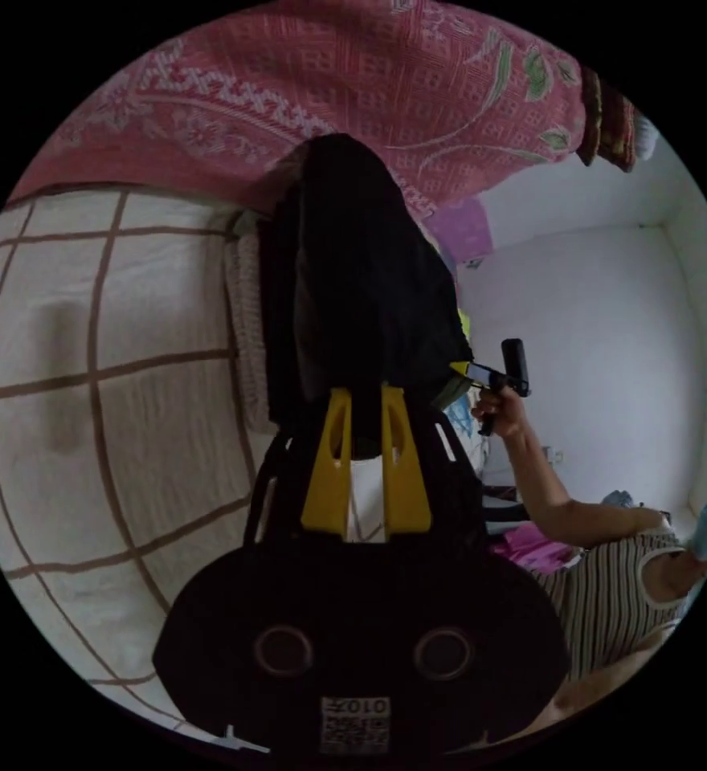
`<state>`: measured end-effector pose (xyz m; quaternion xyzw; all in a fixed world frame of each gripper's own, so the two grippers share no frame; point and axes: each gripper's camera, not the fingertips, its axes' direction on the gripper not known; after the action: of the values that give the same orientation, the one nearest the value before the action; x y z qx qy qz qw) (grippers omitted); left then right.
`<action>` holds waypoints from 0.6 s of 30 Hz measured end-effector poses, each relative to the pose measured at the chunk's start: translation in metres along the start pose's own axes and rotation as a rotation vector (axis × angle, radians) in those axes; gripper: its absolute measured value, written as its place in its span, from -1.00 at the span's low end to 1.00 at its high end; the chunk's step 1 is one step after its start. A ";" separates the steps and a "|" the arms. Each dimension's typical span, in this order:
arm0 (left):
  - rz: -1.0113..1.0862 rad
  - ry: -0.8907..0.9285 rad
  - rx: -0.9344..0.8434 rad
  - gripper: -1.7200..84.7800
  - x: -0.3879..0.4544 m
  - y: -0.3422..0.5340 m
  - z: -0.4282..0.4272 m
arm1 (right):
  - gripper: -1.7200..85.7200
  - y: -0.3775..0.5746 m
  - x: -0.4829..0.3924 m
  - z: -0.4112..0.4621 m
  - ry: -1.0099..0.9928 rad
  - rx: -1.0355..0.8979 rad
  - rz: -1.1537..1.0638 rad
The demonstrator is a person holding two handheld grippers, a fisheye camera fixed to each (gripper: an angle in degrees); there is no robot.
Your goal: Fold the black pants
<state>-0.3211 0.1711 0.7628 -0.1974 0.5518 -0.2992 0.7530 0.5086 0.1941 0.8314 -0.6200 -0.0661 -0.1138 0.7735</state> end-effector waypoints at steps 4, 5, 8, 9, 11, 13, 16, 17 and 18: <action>0.124 -0.263 0.146 -0.81 0.053 0.028 -0.025 | -0.73 0.032 -0.035 -0.023 0.215 0.135 -0.132; 0.189 -0.386 0.158 -0.81 0.077 0.033 -0.026 | -0.73 0.039 -0.042 -0.028 0.267 0.171 -0.135; 0.356 -0.541 0.147 -0.82 0.130 0.035 -0.010 | -0.74 0.075 -0.086 -0.048 0.500 0.412 -0.196; 0.376 -0.560 0.141 -0.82 0.139 0.034 -0.004 | -0.75 0.088 -0.109 -0.051 0.558 0.515 -0.250; 0.447 -0.609 0.121 -0.83 0.167 0.028 0.025 | -0.76 0.095 -0.140 -0.042 0.625 0.571 -0.353; 0.451 -0.609 0.083 -0.83 0.178 0.021 0.052 | -0.77 0.084 -0.165 -0.013 0.602 0.399 -0.452; 0.352 -0.669 0.008 -0.84 0.174 0.014 0.092 | -0.76 0.073 -0.153 0.033 0.633 0.166 -0.412; 0.313 -0.678 -0.011 -0.85 0.171 0.015 0.102 | -0.76 0.073 -0.149 0.039 0.628 0.146 -0.406; 0.298 -0.673 -0.010 -0.85 0.171 0.016 0.104 | -0.76 0.078 -0.147 0.044 0.617 0.151 -0.409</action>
<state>-0.1826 0.0652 0.6638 -0.2061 0.2973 -0.1018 0.9267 0.3889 0.2673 0.7317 -0.4718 0.0393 -0.4420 0.7619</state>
